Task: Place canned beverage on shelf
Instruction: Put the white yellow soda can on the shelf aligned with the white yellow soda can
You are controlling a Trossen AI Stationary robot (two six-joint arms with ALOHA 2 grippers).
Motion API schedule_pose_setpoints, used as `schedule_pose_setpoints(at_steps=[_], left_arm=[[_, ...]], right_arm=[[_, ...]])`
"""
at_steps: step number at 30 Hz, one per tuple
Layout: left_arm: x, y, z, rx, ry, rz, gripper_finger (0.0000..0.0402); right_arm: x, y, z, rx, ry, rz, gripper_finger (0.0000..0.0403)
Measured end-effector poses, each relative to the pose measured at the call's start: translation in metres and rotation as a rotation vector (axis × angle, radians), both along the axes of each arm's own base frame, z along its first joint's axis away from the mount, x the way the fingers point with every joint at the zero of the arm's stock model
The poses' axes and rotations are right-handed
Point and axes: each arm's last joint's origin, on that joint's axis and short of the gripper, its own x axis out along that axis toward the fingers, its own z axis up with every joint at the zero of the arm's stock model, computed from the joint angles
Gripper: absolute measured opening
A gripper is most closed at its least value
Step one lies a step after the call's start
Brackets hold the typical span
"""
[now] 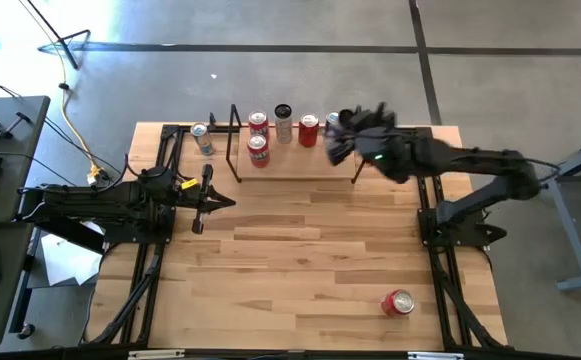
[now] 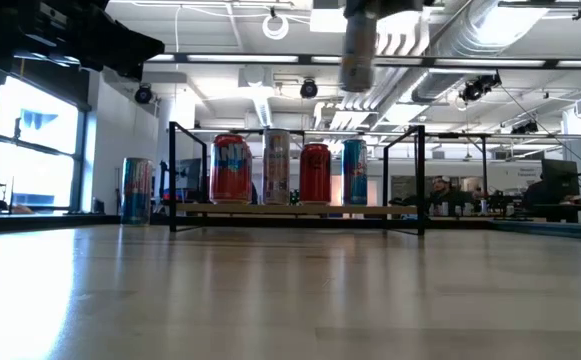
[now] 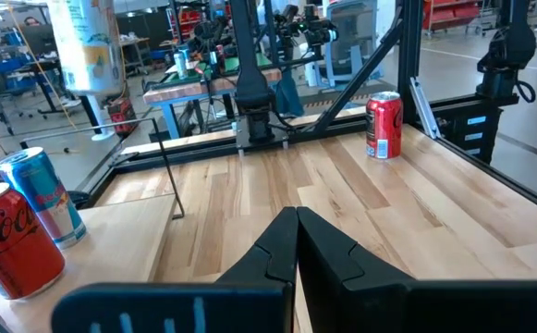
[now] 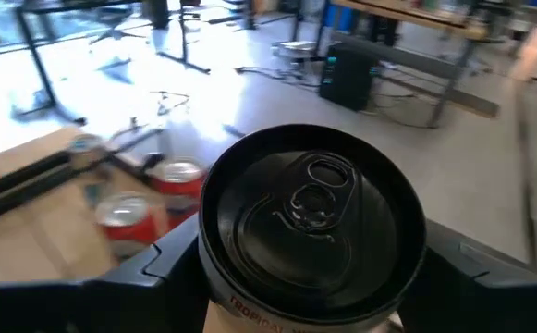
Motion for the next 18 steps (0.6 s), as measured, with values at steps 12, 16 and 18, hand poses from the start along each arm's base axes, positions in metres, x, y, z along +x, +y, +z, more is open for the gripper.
schedule_pose_setpoints(at_steps=[12, 16, 18], left_arm=[[0.000, 0.000, -0.001, -0.009, 0.006, 0.000, 0.0000], [0.000, 0.000, -0.001, -0.010, 0.007, 0.001, 0.0000], [0.000, 0.000, -0.001, -0.008, 0.007, 0.000, 0.0000]], right_arm=[[0.121, -0.008, -0.041, 0.054, 0.128, 0.168, 0.0244], [0.140, -0.031, -0.064, 0.085, 0.194, 0.183, 0.0244], [0.145, -0.044, -0.073, 0.129, 0.183, 0.228, 0.0244]])
